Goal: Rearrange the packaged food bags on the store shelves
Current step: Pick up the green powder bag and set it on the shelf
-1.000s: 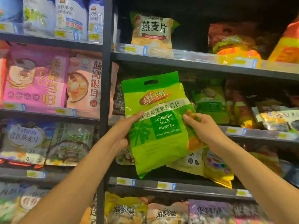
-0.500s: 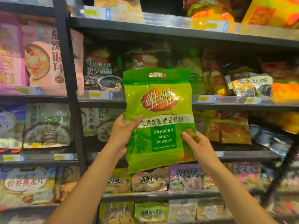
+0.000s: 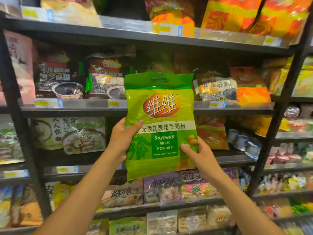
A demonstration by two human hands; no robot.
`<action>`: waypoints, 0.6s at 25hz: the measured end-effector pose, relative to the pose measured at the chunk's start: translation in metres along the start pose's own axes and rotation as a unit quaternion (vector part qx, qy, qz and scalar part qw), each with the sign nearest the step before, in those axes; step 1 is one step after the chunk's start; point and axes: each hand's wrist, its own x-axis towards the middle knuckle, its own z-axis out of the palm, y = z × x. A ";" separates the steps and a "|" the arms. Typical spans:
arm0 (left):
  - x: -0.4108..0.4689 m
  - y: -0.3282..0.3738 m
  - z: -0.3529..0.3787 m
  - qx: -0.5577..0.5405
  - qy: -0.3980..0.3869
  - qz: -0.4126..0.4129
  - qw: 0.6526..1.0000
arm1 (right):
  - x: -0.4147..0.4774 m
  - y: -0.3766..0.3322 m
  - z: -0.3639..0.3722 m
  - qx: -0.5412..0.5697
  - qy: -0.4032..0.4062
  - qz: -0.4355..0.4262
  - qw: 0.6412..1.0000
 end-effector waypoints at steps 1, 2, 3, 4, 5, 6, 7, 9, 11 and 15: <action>0.003 0.000 0.013 0.003 0.001 0.003 1.000 | 0.002 0.000 -0.013 -0.011 -0.010 -0.007 1.000; 0.007 0.000 0.023 0.005 0.005 0.003 1.000 | 0.005 -0.001 -0.024 -0.014 -0.023 -0.010 1.000; 0.012 0.001 0.035 0.005 0.012 0.001 1.000 | 0.009 -0.001 -0.036 -0.011 -0.036 -0.012 0.999; 0.016 0.003 0.046 0.000 0.023 -0.004 1.000 | 0.015 -0.002 -0.048 -0.014 -0.042 -0.015 0.999; 0.023 0.006 0.056 -0.003 0.029 -0.008 1.000 | 0.022 -0.004 -0.058 -0.019 -0.048 -0.021 0.998; 0.030 0.010 0.064 -0.006 0.037 -0.014 0.999 | 0.030 -0.008 -0.066 -0.025 -0.050 -0.030 0.998; 0.037 0.015 0.073 -0.002 0.041 -0.021 0.999 | 0.041 -0.011 -0.073 -0.032 -0.050 -0.039 0.997; 0.057 0.030 0.085 0.012 0.044 -0.041 0.998 | 0.062 -0.022 -0.079 -0.043 -0.030 -0.058 0.997; 0.071 0.047 0.091 0.009 0.023 -0.079 0.997 | 0.083 -0.035 -0.082 -0.018 -0.005 -0.066 0.998; 0.088 0.060 0.094 -0.001 -0.073 -0.065 0.995 | 0.132 -0.052 -0.093 0.038 0.029 -0.052 0.998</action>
